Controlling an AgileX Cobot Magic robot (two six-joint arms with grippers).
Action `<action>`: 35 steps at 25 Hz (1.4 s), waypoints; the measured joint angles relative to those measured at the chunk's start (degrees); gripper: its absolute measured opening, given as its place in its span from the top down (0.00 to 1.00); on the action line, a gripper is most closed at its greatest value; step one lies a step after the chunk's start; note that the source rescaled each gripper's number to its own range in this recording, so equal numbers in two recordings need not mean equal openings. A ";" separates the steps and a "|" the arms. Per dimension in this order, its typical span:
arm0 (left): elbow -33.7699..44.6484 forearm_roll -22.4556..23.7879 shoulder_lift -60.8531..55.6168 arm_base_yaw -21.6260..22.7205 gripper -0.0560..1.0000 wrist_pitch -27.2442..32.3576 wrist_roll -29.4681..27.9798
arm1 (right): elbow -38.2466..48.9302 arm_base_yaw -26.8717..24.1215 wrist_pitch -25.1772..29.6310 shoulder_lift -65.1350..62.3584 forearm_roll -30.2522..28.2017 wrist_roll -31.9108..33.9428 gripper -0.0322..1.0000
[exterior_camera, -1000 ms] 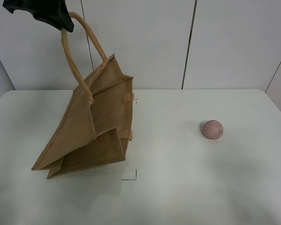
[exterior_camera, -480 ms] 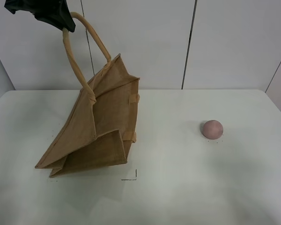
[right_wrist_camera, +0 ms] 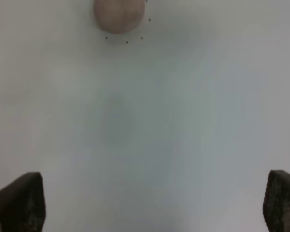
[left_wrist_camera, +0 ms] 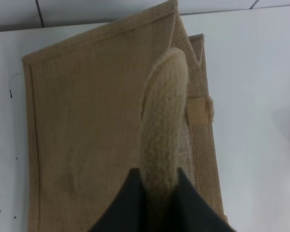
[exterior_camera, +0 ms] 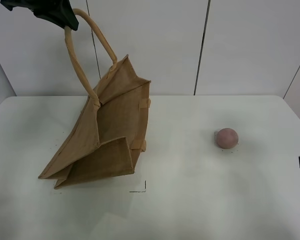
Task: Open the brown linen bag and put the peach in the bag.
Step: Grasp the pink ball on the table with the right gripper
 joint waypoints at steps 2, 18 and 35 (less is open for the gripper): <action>0.00 0.00 0.00 0.00 0.94 0.00 0.00 | -3.96 0.00 -1.65 10.75 0.17 -0.64 0.00; 0.00 0.00 0.00 0.00 0.94 0.00 0.66 | -47.32 0.64 5.21 72.15 1.67 -2.09 0.00; 0.00 0.00 0.00 0.00 0.95 0.00 0.84 | -48.77 6.01 -4.83 84.31 1.17 -2.24 0.00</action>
